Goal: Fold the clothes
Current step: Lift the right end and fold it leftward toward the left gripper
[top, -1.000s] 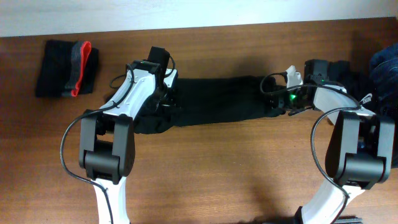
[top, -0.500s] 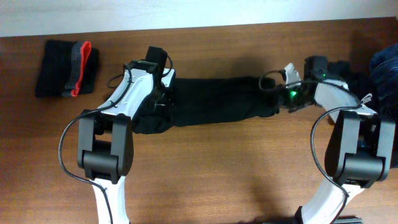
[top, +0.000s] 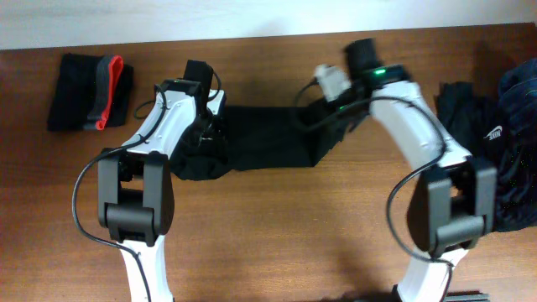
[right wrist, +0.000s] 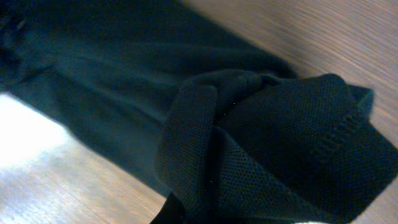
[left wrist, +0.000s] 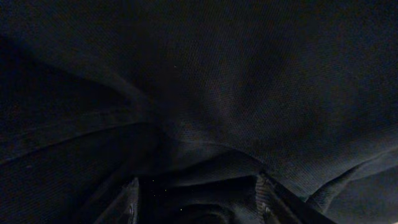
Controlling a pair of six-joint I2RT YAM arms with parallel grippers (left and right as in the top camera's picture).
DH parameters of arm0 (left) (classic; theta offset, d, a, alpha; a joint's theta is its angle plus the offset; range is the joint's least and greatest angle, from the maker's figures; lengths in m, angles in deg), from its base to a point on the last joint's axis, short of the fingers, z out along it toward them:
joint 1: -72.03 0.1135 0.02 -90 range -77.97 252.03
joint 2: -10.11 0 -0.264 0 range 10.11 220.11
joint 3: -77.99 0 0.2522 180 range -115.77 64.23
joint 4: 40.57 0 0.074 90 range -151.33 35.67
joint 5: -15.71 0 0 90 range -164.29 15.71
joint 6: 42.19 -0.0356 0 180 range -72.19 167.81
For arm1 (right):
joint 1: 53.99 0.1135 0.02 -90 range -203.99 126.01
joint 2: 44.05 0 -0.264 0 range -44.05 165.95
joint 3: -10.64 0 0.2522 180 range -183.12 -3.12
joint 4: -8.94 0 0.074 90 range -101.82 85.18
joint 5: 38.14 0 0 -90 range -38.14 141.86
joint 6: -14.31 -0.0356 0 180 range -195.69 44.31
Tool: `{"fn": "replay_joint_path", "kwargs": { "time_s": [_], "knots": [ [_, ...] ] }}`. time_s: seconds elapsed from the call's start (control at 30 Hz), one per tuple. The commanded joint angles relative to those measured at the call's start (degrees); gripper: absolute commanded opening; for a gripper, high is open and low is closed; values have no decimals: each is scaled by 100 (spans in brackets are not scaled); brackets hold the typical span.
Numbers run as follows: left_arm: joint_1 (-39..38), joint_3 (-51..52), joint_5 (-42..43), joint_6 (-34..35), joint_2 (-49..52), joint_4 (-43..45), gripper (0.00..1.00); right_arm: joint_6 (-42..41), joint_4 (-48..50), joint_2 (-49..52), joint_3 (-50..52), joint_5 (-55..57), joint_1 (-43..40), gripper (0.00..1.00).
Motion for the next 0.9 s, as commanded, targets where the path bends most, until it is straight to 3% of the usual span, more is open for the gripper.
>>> {"fn": "replay_joint_path", "kwargs": {
  "time_s": [0.0, 0.13, 0.23, 0.33, 0.37, 0.4, 0.5, 0.7, 0.87],
  "knots": [
    [94, -352, -46, -116, 2, -90, 59, 177, 22, -111, -68, 505, 675, 4],
    [138, -710, -48, -118, -4, -365, 61, 170, -35, -37, -55, 1099, 1377, 4],
    [170, -984, -46, -116, -4, -588, 73, 87, 35, 87, 94, 1521, 1705, 10],
    [177, -1169, 24, -116, -4, -708, 80, -160, 616, 319, 299, 1578, 1818, 30],
    [175, -1193, 83, -116, -4, -719, 81, -219, 841, 407, 339, 1578, 1834, 43],
    [175, -1217, 190, -116, -4, -737, 82, -238, 1001, 494, 345, 1582, 1834, 62],
    [177, -1261, 442, -116, -7, -824, 82, -345, 1182, 605, 345, 1574, 1834, 84],
    [210, -1390, 452, -116, -55, -907, 82, -632, 962, 291, 140, 1554, 1838, 100],
    [214, -1427, 450, -116, -184, -905, 82, -905, 920, -426, 37, 1541, 1838, 99]
  ]
}}
